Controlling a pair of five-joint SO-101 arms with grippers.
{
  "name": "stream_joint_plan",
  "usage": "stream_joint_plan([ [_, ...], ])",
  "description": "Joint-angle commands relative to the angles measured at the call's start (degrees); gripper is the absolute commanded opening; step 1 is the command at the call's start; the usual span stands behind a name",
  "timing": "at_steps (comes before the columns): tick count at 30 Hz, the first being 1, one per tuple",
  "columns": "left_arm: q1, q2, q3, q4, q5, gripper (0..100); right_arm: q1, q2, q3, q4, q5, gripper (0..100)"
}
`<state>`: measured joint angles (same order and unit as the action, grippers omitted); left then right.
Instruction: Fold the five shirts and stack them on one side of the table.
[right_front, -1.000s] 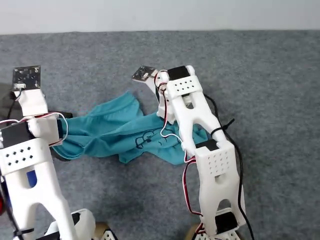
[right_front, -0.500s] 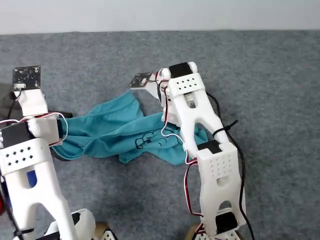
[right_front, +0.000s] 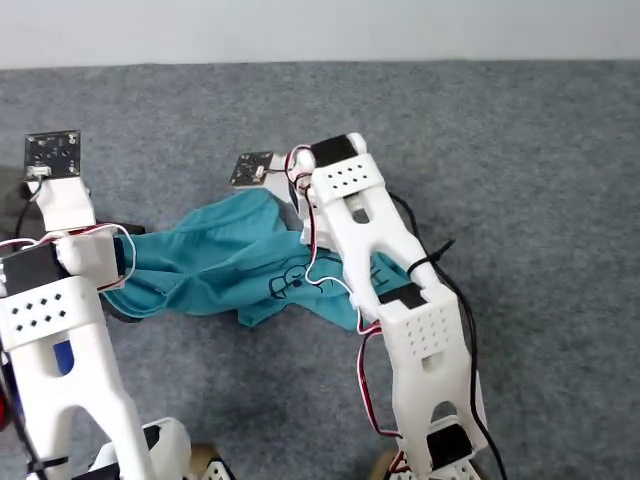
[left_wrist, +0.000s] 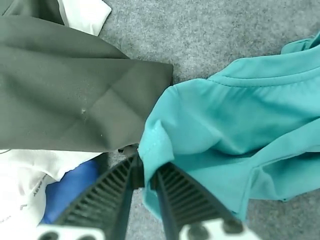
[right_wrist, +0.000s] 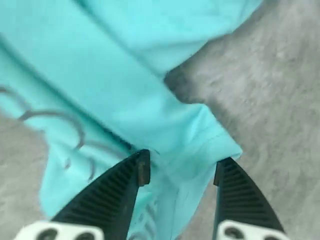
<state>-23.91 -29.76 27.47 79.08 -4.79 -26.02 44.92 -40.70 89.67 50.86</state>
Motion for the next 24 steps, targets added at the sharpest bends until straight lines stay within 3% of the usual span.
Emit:
stream_joint_plan([
  [1,0.0,-1.8,-0.3,-1.1,0.3,0,0.1,-0.6,-4.2,-3.2,0.4,21.9],
  [16,0.1,-1.4,-0.3,-1.1,0.5,0,0.9,-5.6,-14.1,9.1,0.9,21.9],
  [24,0.1,-1.4,-0.3,-1.1,0.5,0,-0.7,-1.7,-13.9,9.7,3.3,22.1],
])
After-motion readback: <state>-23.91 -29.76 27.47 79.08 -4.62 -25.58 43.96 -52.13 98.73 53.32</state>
